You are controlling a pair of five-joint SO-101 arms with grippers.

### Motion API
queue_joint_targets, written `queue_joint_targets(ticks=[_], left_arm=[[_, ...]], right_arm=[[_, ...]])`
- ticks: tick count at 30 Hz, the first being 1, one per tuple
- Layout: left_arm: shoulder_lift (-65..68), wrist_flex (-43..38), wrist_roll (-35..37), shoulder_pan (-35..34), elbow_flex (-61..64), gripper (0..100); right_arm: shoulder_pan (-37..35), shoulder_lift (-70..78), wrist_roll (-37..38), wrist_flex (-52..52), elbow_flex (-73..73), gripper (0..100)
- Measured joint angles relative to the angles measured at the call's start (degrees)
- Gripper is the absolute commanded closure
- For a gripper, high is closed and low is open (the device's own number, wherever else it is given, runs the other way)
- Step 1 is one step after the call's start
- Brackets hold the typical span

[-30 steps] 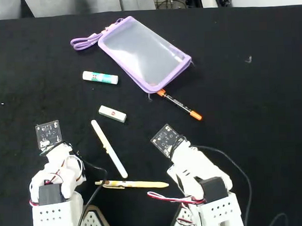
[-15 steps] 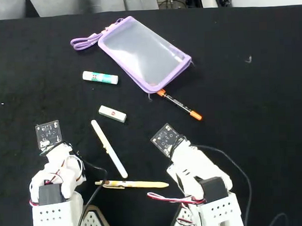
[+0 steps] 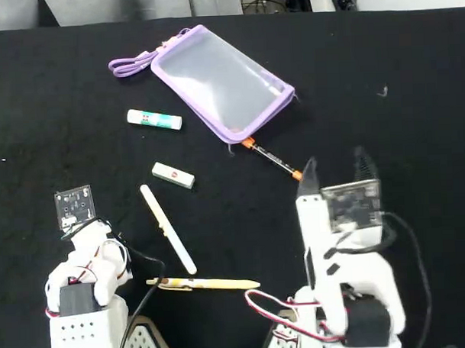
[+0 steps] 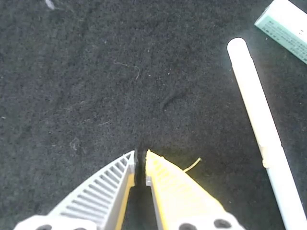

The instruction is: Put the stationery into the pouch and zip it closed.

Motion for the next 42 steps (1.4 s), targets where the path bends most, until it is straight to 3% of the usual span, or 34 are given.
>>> queue_joint_targets(ticks=[5, 12, 18, 25, 32, 42], left_arm=[[0.0, 0.0, 0.0, 0.0, 0.0, 95], [0.0, 0.0, 0.0, 0.0, 0.0, 95], [0.0, 0.0, 0.0, 0.0, 0.0, 95], [0.0, 0.0, 0.0, 0.0, 0.0, 95], [0.0, 0.0, 0.0, 0.0, 0.0, 95], [0.0, 0.0, 0.0, 0.0, 0.0, 95]], right_arm=[[0.09, 17.93, -10.37, -8.53, -8.97, 72.4], [0.09, 56.44, -30.59, -20.48, -26.99, 72.4], [0.18, 89.23, -48.88, -21.63, -44.13, 72.4], [0.26, 115.87, -61.71, -21.63, -60.57, 72.4], [-1.41, 128.53, -67.25, -21.8, -70.68, 72.4], [-1.41, 129.67, -61.98, -21.8, -72.62, 72.4]])
